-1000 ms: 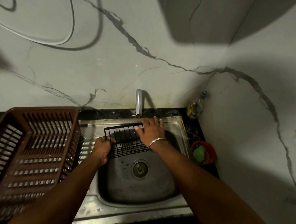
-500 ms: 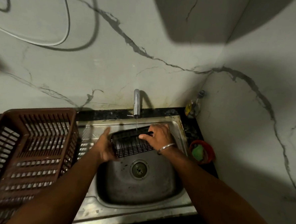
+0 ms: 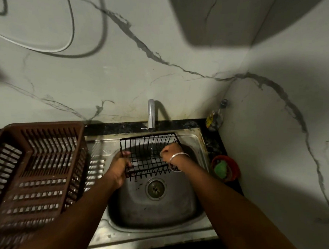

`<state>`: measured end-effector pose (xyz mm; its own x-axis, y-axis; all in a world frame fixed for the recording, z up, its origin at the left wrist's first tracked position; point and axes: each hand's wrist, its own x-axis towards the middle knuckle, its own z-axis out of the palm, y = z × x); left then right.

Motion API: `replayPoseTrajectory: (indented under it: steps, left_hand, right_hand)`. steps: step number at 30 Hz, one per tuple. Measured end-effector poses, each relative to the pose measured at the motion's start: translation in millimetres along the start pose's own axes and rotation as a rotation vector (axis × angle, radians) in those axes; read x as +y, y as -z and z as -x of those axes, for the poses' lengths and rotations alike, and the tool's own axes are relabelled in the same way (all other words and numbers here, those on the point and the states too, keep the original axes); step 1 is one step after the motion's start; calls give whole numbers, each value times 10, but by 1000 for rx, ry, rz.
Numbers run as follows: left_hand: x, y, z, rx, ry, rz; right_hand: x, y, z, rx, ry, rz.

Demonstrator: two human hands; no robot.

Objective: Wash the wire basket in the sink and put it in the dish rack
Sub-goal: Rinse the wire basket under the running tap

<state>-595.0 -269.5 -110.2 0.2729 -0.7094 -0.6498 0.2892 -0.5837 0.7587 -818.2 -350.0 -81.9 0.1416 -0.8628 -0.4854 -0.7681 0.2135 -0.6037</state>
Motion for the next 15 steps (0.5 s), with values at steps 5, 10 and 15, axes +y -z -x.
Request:
replayPoseTrajectory:
  steps: [5, 10, 15]
  left_hand:
    - [-10, -55, 116, -66, -73, 38]
    - [-80, -130, 244, -89, -118, 118]
    - [-84, -76, 300, -76, -143, 74]
  right_hand:
    - [-256, -206, -117, -155, -407, -991]
    - [-354, -411, -195, -217, -351, -1511]
    - [-298, -437, -310, -178, -280, -902]
